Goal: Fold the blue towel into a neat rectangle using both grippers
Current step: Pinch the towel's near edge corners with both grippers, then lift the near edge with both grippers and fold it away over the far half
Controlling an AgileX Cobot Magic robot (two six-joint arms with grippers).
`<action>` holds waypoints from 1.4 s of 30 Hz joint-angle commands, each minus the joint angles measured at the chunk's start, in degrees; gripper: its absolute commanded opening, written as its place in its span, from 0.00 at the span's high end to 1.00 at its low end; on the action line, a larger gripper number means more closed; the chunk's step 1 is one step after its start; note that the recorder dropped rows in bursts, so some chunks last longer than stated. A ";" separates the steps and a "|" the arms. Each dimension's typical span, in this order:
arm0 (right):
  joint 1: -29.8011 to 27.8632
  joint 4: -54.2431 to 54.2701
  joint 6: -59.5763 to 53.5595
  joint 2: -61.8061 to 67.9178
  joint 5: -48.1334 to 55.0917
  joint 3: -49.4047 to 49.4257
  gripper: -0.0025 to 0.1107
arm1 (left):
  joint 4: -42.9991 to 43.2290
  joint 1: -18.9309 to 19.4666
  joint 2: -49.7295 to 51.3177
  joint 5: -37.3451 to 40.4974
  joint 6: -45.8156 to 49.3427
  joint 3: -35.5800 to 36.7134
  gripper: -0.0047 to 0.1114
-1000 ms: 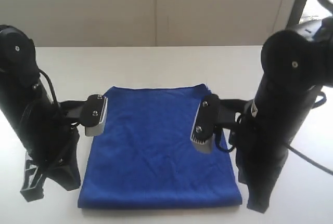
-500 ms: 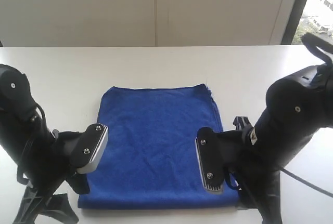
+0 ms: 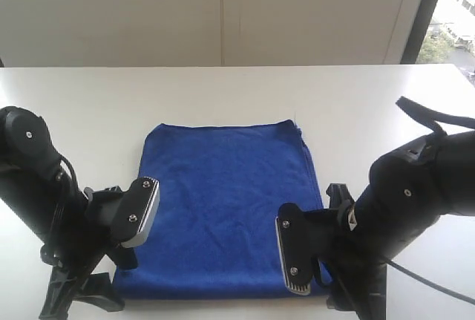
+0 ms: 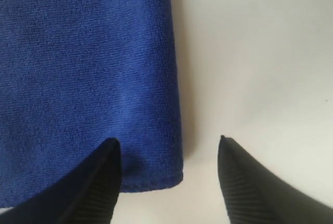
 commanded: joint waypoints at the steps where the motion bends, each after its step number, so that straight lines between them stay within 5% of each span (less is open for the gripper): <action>1: -0.66 0.18 -0.61 0.76 -0.68 0.60 0.45 | -1.06 -0.40 0.51 -0.06 0.39 0.44 0.48; 28: -0.66 1.19 -0.49 3.02 -0.26 0.60 0.64 | -4.09 -0.40 0.64 -3.23 5.53 2.57 0.48; 31: -0.66 1.19 -0.49 3.02 0.94 0.60 0.68 | -4.09 -0.40 0.64 -3.62 5.53 2.57 0.58; 37: -0.66 1.19 -0.49 1.45 2.87 0.60 0.85 | -4.09 -0.40 0.64 -0.43 2.58 2.57 0.93; 42: -0.66 1.58 -0.23 -1.99 7.89 0.60 0.98 | -3.30 -0.40 -0.66 3.77 -1.38 2.47 0.96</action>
